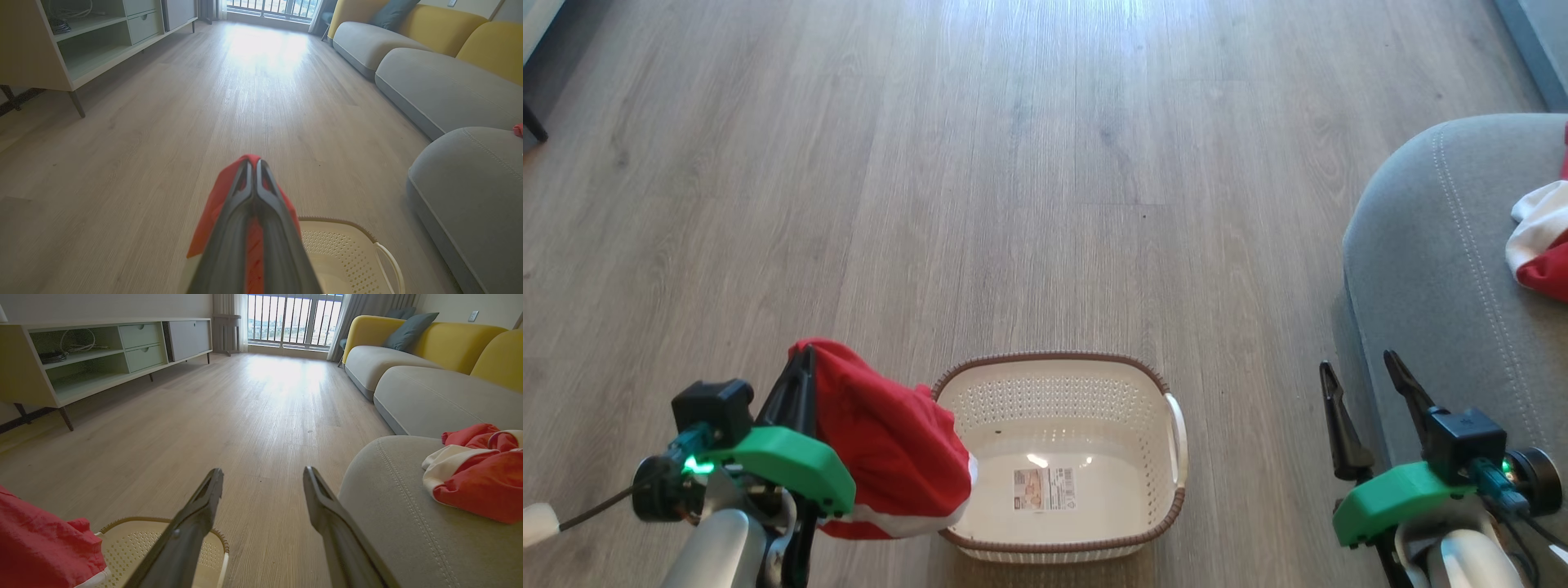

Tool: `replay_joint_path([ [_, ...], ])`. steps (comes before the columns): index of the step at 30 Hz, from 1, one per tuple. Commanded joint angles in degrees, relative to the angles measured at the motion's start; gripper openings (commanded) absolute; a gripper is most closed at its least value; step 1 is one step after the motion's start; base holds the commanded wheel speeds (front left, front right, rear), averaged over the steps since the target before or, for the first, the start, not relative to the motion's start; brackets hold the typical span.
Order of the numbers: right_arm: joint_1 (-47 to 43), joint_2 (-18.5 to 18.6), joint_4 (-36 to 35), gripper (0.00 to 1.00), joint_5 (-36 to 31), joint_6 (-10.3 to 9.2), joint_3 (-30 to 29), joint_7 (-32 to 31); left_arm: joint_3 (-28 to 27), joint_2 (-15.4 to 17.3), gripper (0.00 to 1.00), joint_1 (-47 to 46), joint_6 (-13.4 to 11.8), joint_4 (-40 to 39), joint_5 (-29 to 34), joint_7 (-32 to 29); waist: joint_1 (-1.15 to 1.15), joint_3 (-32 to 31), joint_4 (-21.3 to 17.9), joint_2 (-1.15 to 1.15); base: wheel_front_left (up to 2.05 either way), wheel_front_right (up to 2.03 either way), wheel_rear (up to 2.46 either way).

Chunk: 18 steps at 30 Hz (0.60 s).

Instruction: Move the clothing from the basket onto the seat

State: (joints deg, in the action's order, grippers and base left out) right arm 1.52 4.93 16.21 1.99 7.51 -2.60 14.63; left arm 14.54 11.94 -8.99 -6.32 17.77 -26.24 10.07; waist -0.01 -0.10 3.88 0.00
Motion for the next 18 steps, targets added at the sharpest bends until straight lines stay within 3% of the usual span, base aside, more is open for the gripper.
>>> replay_joint_path([
  [1,1.0,0.4,-1.6,1.00,-0.5,-0.02,1.5,0.4,-2.1,1.6,0.00,-1.5,-0.5,-2.3,-0.1,0.2,0.01,0.0,0.0,0.00,0.00,0.00,0.00],
  [18,1.9,0.6,-1.6,1.00,-0.8,-0.02,4.2,0.4,-1.1,2.1,0.00,-1.4,-1.1,-5.0,-0.2,-0.8,0.01,0.1,-0.6,0.00,0.00,0.00,0.00],
])
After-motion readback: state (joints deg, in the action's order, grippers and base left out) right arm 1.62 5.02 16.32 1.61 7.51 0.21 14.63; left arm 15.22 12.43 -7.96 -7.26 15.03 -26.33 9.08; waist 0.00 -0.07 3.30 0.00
